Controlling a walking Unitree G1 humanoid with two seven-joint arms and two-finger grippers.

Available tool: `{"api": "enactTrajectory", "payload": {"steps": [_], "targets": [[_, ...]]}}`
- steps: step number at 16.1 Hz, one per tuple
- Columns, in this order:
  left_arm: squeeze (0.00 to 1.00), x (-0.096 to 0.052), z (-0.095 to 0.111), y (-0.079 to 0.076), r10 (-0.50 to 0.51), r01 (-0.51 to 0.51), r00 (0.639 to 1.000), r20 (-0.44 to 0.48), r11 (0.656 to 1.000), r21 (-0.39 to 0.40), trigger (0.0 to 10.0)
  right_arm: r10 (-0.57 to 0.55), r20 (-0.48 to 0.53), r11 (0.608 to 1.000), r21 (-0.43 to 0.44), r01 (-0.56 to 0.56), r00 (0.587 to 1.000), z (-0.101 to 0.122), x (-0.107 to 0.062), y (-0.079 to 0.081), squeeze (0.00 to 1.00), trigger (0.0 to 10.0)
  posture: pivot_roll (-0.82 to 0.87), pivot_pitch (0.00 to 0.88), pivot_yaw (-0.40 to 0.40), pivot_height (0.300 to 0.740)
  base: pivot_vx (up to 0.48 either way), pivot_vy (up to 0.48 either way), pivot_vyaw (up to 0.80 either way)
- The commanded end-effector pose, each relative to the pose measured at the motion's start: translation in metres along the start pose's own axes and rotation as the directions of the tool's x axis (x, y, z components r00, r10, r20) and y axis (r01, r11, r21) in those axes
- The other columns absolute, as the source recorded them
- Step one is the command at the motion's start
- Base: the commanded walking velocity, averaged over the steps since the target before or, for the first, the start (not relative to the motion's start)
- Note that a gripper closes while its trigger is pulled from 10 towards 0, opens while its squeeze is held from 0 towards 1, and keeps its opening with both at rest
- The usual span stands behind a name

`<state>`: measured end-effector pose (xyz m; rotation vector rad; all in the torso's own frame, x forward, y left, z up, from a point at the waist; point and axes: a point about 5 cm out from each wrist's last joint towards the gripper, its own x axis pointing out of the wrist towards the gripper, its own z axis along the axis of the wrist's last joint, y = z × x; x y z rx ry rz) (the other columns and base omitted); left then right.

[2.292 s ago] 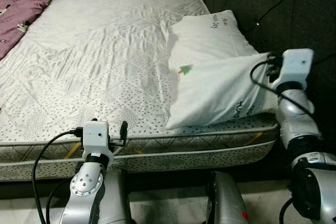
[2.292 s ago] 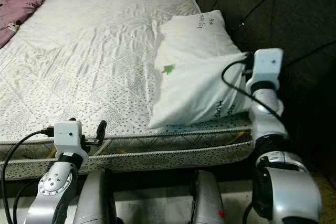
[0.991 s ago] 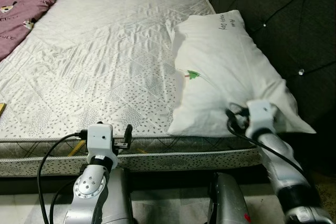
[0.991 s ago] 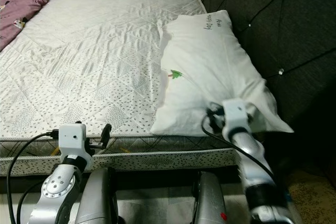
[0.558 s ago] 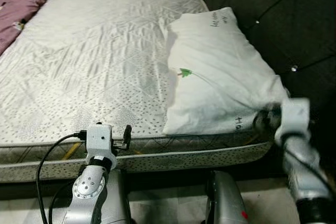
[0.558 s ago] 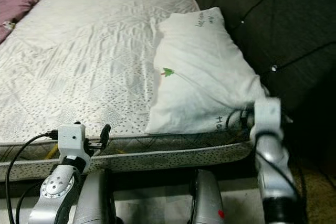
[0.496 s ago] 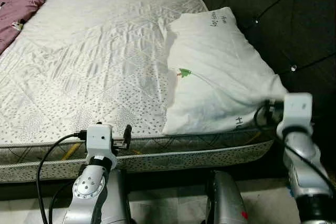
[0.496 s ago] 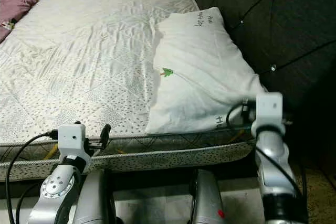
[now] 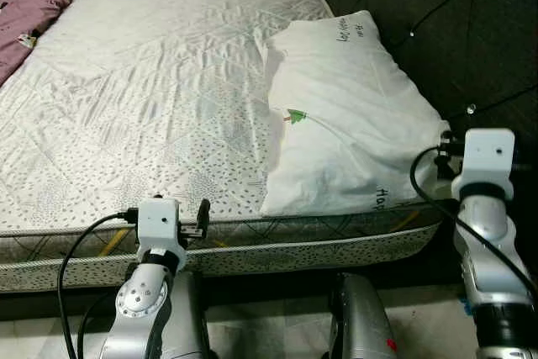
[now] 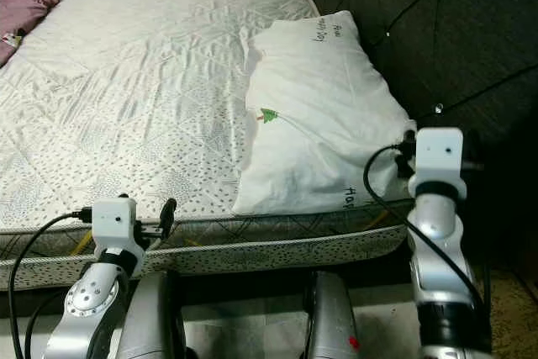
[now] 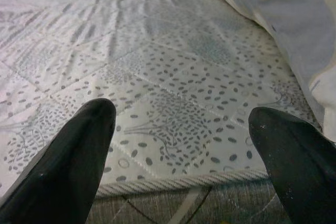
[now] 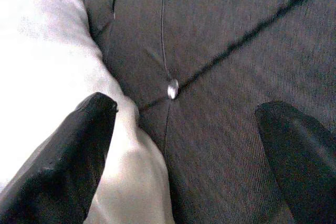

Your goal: Clean up the room

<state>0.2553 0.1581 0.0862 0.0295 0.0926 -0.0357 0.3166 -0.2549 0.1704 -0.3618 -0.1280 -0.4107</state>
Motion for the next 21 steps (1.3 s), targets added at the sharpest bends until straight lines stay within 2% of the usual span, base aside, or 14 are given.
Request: {"api": "enactTrajectory", "payload": {"steps": [1, 3, 4, 5, 6, 7, 9, 10, 13, 15, 17, 21], "targets": [[0.0, 0.003, 0.002, 0.005, 0.017, -0.017, 1.0, 0.007, 1.0, 0.012, 10.0, 0.005, 0.05, 0.999, 0.048, -0.007, 0.999, 0.014, 0.004, 0.003, 1.0, 10.0, 0.04, 0.043, 0.01, 0.512, 0.0, 0.0, 0.0], [0.0, 0.01, 0.011, 0.005, 0.033, -0.034, 0.998, 0.053, 0.999, 0.006, 10.0, 0.113, 0.096, 0.99, 0.076, -0.121, 0.989, 0.022, -0.001, 0.029, 1.0, 10.0, 0.04, 0.02, 0.011, 0.512, 0.0, 0.0, 0.0], [0.0, 0.012, 0.016, 0.006, 0.044, -0.044, 0.996, 0.078, 0.999, -0.002, 10.0, 0.151, 0.096, 0.98, 0.117, -0.162, 0.984, 0.022, -0.006, 0.039, 0.99, 10.0, 0.04, 0.02, 0.011, 0.512, 0.0, 0.0, 0.0], [0.0, 0.015, 0.022, 0.008, 0.062, -0.062, 0.992, 0.111, 0.998, -0.003, 10.0, 0.196, 0.072, 0.965, 0.163, -0.205, 0.978, 0.018, -0.012, 0.054, 0.34, 10.0, 0.04, 0.0, 0.011, 0.512, 0.0, 0.0, 0.0], [0.0, 0.019, 0.025, 0.009, 0.074, -0.073, 0.989, 0.129, 0.997, -0.01, 10.0, 0.226, 0.066, 0.95, 0.205, -0.235, 0.972, 0.017, -0.015, 0.063, 0.31, 10.0, 0.04, 0.0, 0.011, 0.512, 0.0, 0.0, 0.0], [0.0, 0.023, 0.03, 0.012, 0.089, -0.089, 0.984, 0.152, 0.996, -0.008, 10.0, 0.296, 0.084, 0.916, 0.257, -0.308, 0.951, 0.019, -0.02, 0.079, 0.0, 10.0, 0.04, 0.0, 0.011, 0.512, 0.0, 0.0, 0.0], [0.0, 0.027, 0.038, 0.012, 0.092, -0.092, 0.975, 0.201, 0.996, -0.007, 10.0, 0.383, 0.107, 0.856, 0.331, -0.396, 0.917, 0.019, -0.029, 0.096, 0.0, 10.0, 0.03, 0.0, 0.008, 0.512, 0.0, 0.0, 0.0], [0.0, 0.029, 0.04, 0.012, 0.097, -0.098, 0.973, 0.211, 0.995, -0.005, 10.0, 0.411, 0.1, 0.845, 0.33, -0.42, 0.906, 0.016, -0.03, 0.1, 0.0, 10.0, 0.03, 0.0, 0.004, 0.512, 0.0, 0.0, 0.0], [0.0, 0.031, 0.041, 0.013, 0.111, -0.112, 0.965, 0.237, 0.994, -0.007, 10.0, 0.439, 0.056, 0.847, 0.307, -0.434, 0.897, -0.002, -0.035, 0.102, 0.0, 10.0, 0.03, 0.0, -0.009, 0.512, 0.0, 0.0, 0.0], [0.0, 0.031, 0.04, 0.012, 0.12, -0.121, 0.963, 0.242, 0.993, -0.012, 10.0, 0.445, 0.063, 0.841, 0.313, -0.441, 0.893, -0.004, -0.035, 0.1, 0.0, 10.0, 0.03, 0.0, -0.017, 0.512, 0.0, 0.0, 0.0], [0.0, 0.032, 0.04, 0.011, 0.129, -0.128, 0.961, 0.244, 0.992, -0.02, 10.0, 0.435, 0.096, 0.831, 0.34, -0.44, 0.895, 0.002, -0.031, 0.101, 0.0, 10.0, 0.02, 0.0, -0.013, 0.512, 0.0, 0.0, 0.0], [0.0, 0.036, 0.044, 0.018, 0.144, -0.145, 0.958, 0.25, 0.989, -0.016, 10.0, 0.45, 0.175, 0.793, 0.373, -0.482, 0.876, 0.022, -0.033, 0.116, 0.0, 10.0, 0.01, 0.0, 0.005, 0.552, 0.0, 0.0, 0.0]]}}
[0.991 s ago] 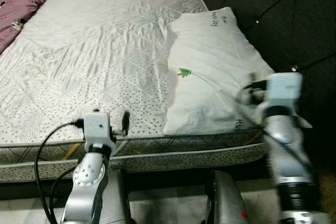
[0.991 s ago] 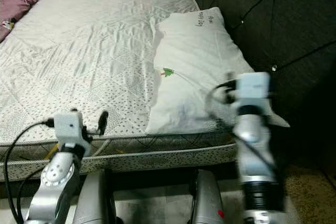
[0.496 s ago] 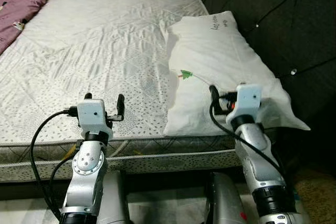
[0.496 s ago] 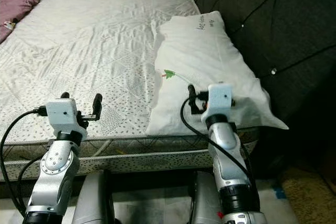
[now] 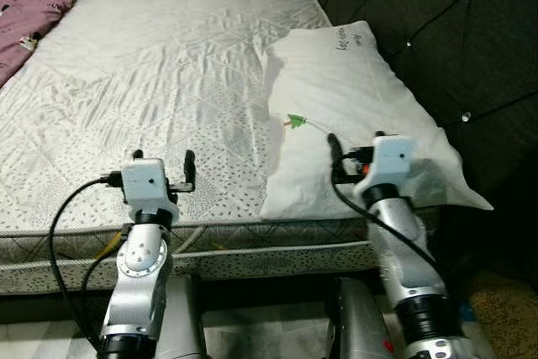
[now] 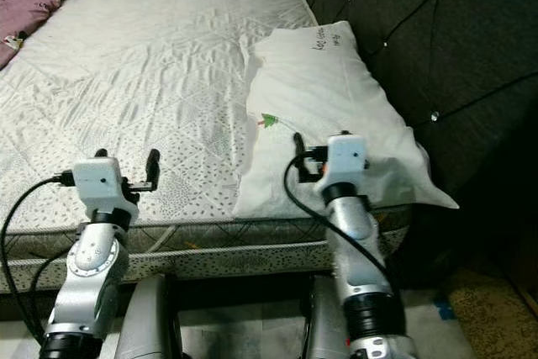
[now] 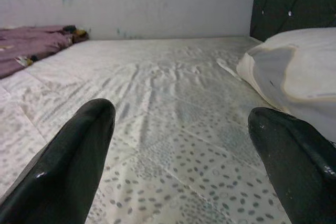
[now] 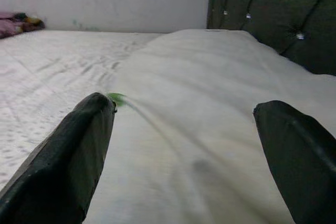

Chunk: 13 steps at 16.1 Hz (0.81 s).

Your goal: Clean up the room

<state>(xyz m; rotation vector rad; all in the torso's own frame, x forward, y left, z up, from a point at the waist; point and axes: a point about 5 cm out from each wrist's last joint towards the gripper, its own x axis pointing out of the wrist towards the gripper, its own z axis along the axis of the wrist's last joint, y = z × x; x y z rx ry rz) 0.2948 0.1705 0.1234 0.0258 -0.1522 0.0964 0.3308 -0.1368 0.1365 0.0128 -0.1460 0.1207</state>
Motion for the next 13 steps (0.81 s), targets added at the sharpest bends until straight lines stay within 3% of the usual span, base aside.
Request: {"api": "enactTrajectory", "payload": {"steps": [1, 5, 9, 13], "targets": [[0.0, 0.0, 0.001, 0.003, 0.002, -0.002, 1.0, -0.002, 1.0, 0.01, 10.0, 0.015, 0.053, 1.0, 0.011, -0.016, 0.998, 0.012, 0.004, 0.003, 0.0, 10.0, 0.02, 0.0, 0.008, 0.561, 0.0, 0.0, 0.0], [0.0, -0.007, -0.007, 0.011, 0.026, -0.025, 0.999, -0.027, 0.999, 0.019, 10.0, 0.013, 0.05, 0.999, 0.03, -0.015, 0.999, 0.009, 0.003, 0.006, 0.0, 10.0, 0.01, 0.0, 0.01, 0.599, 0.0, 0.0, 0.0], [0.0, -0.006, -0.007, -0.001, -0.029, 0.029, 0.998, -0.049, 1.0, 0.008, 10.0, -0.034, 0.046, 0.999, 0.027, 0.032, 0.998, 0.01, 0.003, -0.003, 0.0, 10.0, 0.0, 0.0, 0.033, 0.642, 0.0, 0.0, 0.0], [0.0, -0.011, -0.011, -0.001, -0.02, 0.019, 0.997, -0.072, 1.0, -0.018, 10.0, -0.05, 0.018, 0.998, 0.03, 0.049, 0.999, 0.004, -0.004, -0.003, 0.0, 10.0, 0.0, 0.001, 0.019, 0.685, 0.0, 0.0, 0.0]]}}
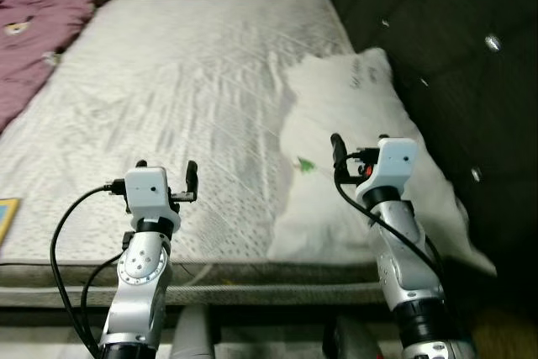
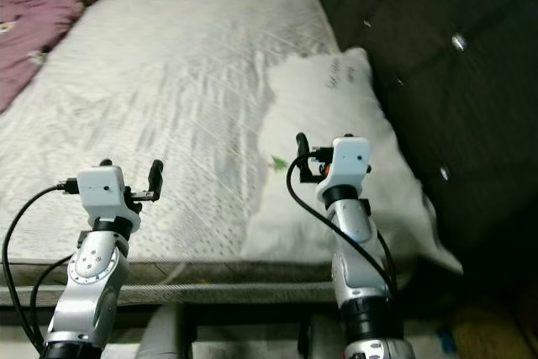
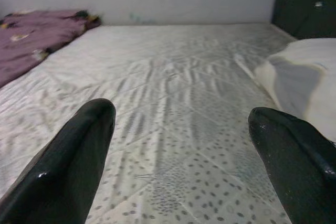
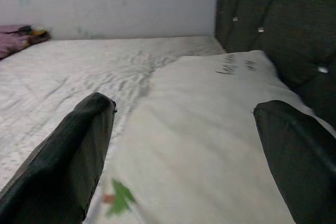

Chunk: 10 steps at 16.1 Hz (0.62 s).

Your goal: Clean up the room

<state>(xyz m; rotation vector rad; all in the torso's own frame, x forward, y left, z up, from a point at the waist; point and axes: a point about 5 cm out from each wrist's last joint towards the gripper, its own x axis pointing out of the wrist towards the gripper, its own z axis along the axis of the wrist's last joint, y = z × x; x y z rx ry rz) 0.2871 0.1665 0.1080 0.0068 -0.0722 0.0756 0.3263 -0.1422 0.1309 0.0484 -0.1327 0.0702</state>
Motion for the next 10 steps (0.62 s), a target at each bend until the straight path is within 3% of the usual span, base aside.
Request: {"api": "enactTrajectory", "payload": {"steps": [1, 5, 10], "targets": [[0.0, -0.0009, 0.0023, 0.0013, 0.008, -0.008, 1.0, 0.0, 1.0, -0.008, 10.0, 0.011, 0.02, 1.0, -0.003, -0.011, 1.0, 0.0066, 0.0008, 0.0028, 0.0, 10.0, 0.0, 0.011, 0.008, 0.699, 0.0, 0.0, 0.0], [0.0, -0.0009, 0.006, -0.0023, 0.002, -0.002, 1.0, 0.006, 1.0, -0.028, 10.0, 0.039, -0.002, 0.999, -0.021, -0.04, 0.999, 0.004, 0.0014, 0.0043, 0.0, 10.0, 0.01, 0.056, -0.017, 0.737, 0.0, 0.0, 0.0], [0.0, 0.0044, 0.0105, 0.007, 0.016, -0.015, 0.999, 0.031, 1.0, -0.017, 10.0, 0.037, -0.02, 0.999, -0.025, -0.038, 0.999, 0.0, -0.0019, 0.0065, 0.0, 10.0, 0.01, 0.049, -0.018, 0.74, 0.0, 0.0, 0.0]]}}
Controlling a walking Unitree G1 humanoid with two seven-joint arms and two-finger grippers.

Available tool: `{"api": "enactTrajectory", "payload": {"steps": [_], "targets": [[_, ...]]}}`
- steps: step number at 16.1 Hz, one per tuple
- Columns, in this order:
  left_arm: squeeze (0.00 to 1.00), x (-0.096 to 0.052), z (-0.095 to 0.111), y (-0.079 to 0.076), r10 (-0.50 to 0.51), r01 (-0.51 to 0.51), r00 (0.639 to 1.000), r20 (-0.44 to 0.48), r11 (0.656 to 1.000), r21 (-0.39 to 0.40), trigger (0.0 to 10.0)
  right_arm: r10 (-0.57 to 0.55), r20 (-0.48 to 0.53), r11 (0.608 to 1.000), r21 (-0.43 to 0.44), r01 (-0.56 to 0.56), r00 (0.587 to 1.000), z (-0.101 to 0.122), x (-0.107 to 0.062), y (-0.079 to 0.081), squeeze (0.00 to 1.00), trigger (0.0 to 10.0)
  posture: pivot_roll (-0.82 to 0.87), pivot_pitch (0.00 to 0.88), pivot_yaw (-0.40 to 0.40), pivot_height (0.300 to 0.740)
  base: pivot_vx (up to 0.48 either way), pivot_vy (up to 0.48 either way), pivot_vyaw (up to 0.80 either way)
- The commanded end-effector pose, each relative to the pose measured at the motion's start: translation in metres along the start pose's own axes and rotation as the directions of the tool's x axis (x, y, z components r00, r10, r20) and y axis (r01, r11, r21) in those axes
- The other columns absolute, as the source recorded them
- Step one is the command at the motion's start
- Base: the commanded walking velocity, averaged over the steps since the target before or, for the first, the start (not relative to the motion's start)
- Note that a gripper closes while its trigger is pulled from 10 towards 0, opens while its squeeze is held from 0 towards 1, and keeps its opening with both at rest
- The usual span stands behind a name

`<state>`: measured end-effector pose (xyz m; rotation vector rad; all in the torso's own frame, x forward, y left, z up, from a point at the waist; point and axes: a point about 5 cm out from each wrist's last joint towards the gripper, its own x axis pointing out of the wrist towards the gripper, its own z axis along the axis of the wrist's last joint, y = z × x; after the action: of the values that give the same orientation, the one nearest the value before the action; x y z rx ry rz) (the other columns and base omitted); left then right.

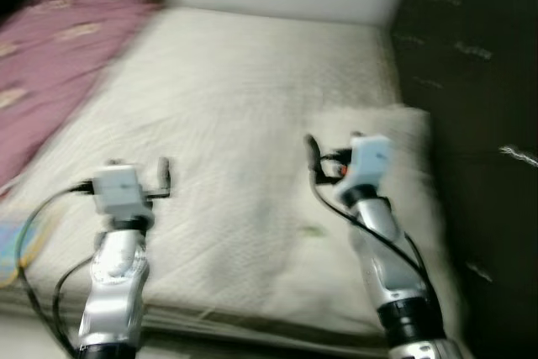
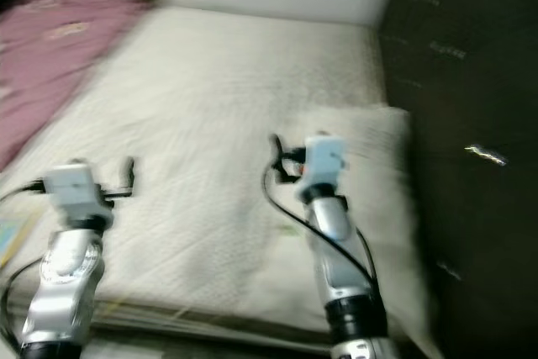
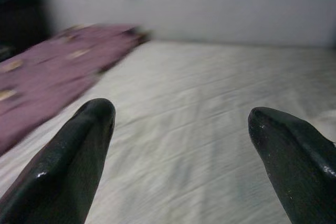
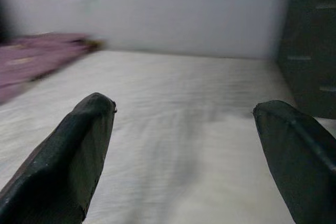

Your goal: Clean up the room

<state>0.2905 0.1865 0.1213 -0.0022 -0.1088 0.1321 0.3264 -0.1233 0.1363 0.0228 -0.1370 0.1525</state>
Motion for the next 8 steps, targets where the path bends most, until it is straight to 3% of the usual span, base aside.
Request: {"api": "enactTrajectory", "payload": {"steps": [1, 2, 4, 8], "targets": [[0.0, -0.001, -0.003, -0.018, -0.086, 0.085, 0.996, -0.025, 0.996, -0.042, 10.0, -0.046, -0.031, 0.999, -0.014, 0.045, 0.998, -0.006, -0.004, -0.012, 0.0, 10.0, 0.01, 0.04, -0.02, 0.74, 0.0, 0.0, 0.0], [0.0, 0.0, -0.002, -0.024, -0.135, 0.134, 0.99, -0.035, 0.99, -0.045, 10.0, -0.051, -0.06, 0.999, -0.017, 0.05, 0.997, -0.009, -0.003, -0.012, 0.0, 10.0, 0.01, 0.04, -0.02, 0.74, 0.0, 0.0, 0.0], [0.0, 0.0, -0.004, -0.024, -0.119, 0.119, 0.993, -0.026, 0.993, -0.013, 10.0, -0.079, -0.07, 0.997, 0.005, 0.079, 0.994, -0.012, -0.005, -0.015, 0.0, 10.0, 0.01, 0.04, -0.02, 0.74, 0.0, 0.0, 0.0], [0.0, -0.006, -0.009, -0.028, -0.134, 0.132, 0.99, -0.043, 0.99, -0.043, 10.0, -0.091, -0.118, 0.996, -0.001, 0.092, 0.989, -0.019, -0.006, -0.018, 0.0, 10.0, 0.01, 0.028, -0.02, 0.74, 0.0, 0.0, 0.0]]}}
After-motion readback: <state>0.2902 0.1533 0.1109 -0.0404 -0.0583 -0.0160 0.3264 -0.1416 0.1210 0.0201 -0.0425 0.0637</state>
